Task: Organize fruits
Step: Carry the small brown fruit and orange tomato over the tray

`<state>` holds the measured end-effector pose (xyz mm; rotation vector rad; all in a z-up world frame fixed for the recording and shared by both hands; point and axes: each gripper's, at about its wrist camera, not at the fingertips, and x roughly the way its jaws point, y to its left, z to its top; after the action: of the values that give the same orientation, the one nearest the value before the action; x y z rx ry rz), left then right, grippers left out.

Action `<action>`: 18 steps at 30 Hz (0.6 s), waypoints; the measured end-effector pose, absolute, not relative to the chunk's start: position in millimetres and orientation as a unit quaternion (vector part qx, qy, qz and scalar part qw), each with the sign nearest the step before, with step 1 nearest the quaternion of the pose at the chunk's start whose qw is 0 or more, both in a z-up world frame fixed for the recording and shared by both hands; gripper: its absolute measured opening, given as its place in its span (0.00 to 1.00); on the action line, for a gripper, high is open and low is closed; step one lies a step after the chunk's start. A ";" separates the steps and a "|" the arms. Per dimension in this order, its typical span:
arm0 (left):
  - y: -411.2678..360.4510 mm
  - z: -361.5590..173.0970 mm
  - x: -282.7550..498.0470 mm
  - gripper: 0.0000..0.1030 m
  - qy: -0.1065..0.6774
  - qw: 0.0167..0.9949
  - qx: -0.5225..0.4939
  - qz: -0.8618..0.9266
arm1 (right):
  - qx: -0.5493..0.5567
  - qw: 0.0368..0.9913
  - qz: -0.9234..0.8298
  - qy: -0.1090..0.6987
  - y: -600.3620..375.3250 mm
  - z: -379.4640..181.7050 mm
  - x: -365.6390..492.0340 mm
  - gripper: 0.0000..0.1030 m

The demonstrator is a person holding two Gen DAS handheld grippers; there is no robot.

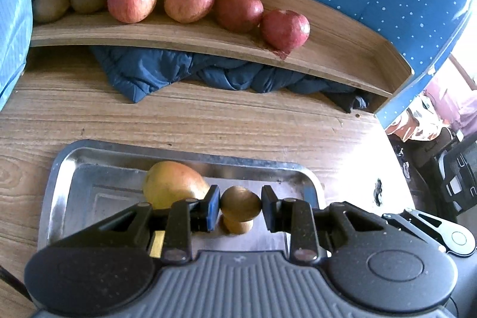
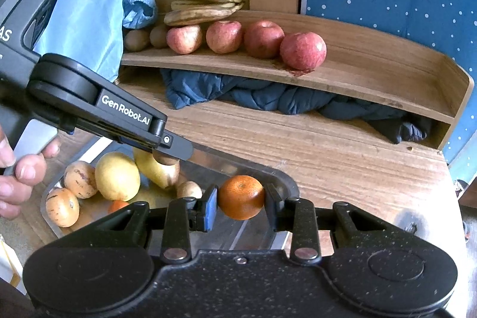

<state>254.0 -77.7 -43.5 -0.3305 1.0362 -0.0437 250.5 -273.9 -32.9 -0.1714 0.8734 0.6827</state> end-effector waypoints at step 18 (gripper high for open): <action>-88.6 -52.0 231.1 0.31 0.517 0.839 -0.160 -0.056 | -0.082 0.845 0.314 0.425 -272.5 -31.0 222.8 0.34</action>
<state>231.1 -88.6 -52.0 -0.3377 1.0944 -0.1186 222.8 -272.5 -31.0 -0.1722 0.8972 0.6617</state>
